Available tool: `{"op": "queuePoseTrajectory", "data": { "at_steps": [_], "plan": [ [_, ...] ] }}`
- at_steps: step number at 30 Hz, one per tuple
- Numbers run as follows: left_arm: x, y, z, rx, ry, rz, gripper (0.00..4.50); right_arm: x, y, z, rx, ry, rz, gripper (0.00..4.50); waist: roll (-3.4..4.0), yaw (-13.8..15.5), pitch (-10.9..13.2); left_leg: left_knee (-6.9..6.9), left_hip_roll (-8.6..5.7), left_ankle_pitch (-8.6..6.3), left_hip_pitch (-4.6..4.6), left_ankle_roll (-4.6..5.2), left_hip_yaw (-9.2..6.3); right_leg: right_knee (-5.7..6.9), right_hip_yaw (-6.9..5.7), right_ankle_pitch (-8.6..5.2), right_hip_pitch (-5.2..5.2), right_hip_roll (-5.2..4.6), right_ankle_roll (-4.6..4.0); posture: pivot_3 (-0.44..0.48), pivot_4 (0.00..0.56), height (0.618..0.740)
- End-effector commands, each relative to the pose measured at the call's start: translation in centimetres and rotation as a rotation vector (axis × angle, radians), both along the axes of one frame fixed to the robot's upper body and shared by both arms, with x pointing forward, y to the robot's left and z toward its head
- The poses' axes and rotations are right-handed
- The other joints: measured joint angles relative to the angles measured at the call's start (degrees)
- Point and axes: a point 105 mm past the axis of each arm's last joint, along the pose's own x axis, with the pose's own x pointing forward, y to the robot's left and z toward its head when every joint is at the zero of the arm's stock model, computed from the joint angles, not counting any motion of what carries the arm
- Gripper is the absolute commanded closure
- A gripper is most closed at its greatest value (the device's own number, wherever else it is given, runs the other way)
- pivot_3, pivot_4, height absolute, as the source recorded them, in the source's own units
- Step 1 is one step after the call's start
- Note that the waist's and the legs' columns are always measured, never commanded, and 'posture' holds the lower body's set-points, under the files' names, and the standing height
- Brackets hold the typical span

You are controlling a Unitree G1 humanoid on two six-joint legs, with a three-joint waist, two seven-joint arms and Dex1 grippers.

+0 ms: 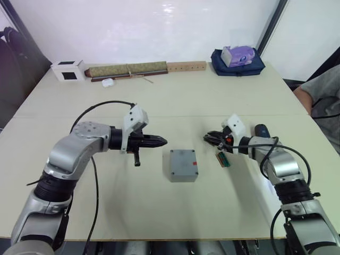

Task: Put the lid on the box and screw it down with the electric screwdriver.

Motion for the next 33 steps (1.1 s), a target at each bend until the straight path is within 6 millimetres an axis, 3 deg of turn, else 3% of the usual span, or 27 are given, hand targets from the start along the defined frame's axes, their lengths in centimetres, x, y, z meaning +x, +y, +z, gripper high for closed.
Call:
{"op": "queuePoseTrajectory", "data": {
  "at_steps": [1, 4, 9, 22, 30, 33],
  "plan": [
    [-0.2, -0.1, 0.6, 0.0, -0.039, -0.012, 4.5, 0.6, 0.0, 1.3, 0.003, -0.055, -0.004, 3.29, 0.0, 0.0, 0.0, 0.0, 0.0, 0.0, 0.0, 0.0, 0.0, 0.0, 0.0, 0.0, 0.0, 0.0, 0.0, 0.0, 0.15, 0.74],
    [-0.2, -0.2, 0.5, 0.002, -0.041, -0.013, 4.5, 0.7, 0.0, 1.2, 0.014, -0.052, -0.007, 3.29, 0.0, 0.0, 0.0, 0.0, 0.0, 0.0, 0.0, 0.0, 0.0, 0.0, 0.0, 0.0, 0.0, 0.0, 0.0, 0.0, 0.15, 0.74],
    [0.0, -0.3, 0.4, -0.008, -0.04, -0.005, 4.5, 0.9, -0.1, 1.4, 0.022, -0.064, -0.017, 4.45, 0.0, 0.0, 0.0, 0.0, 0.0, 0.0, 0.0, 0.0, 0.0, 0.0, 0.0, 0.0, 0.0, 0.0, 0.0, 0.0, 0.15, 0.74],
    [0.1, -0.6, 0.3, -0.014, -0.031, -0.012, 4.5, 0.5, -0.1, 2.2, 0.032, -0.086, -0.001, 4.45, 0.0, 0.0, 0.0, 0.0, 0.0, 0.0, 0.0, 0.0, 0.0, 0.0, 0.0, 0.0, 0.0, 0.0, 0.0, 0.0, 0.15, 0.74],
    [-0.1, -0.8, -0.1, -0.011, -0.025, -0.015, 4.5, 0.3, -0.5, 0.9, 0.005, -0.027, -0.003, 4.45, 0.0, 0.0, 0.0, 0.0, 0.0, 0.0, 0.0, 0.0, 0.0, 0.0, 0.0, 0.0, 0.0, 0.0, 0.0, 0.0, 0.15, 0.74],
    [-0.3, -0.8, -0.2, -0.01, -0.024, -0.016, 4.5, 0.5, -0.6, 0.9, 0.001, -0.034, -0.014, 3.61, 0.0, -0.1, 0.0, 0.0, 0.0, 0.0, 0.0, 0.0, 0.0, 0.0, 0.0, 0.0, 0.0, 0.0, 0.0, 0.0, 0.15, 0.74]
  ]
}}
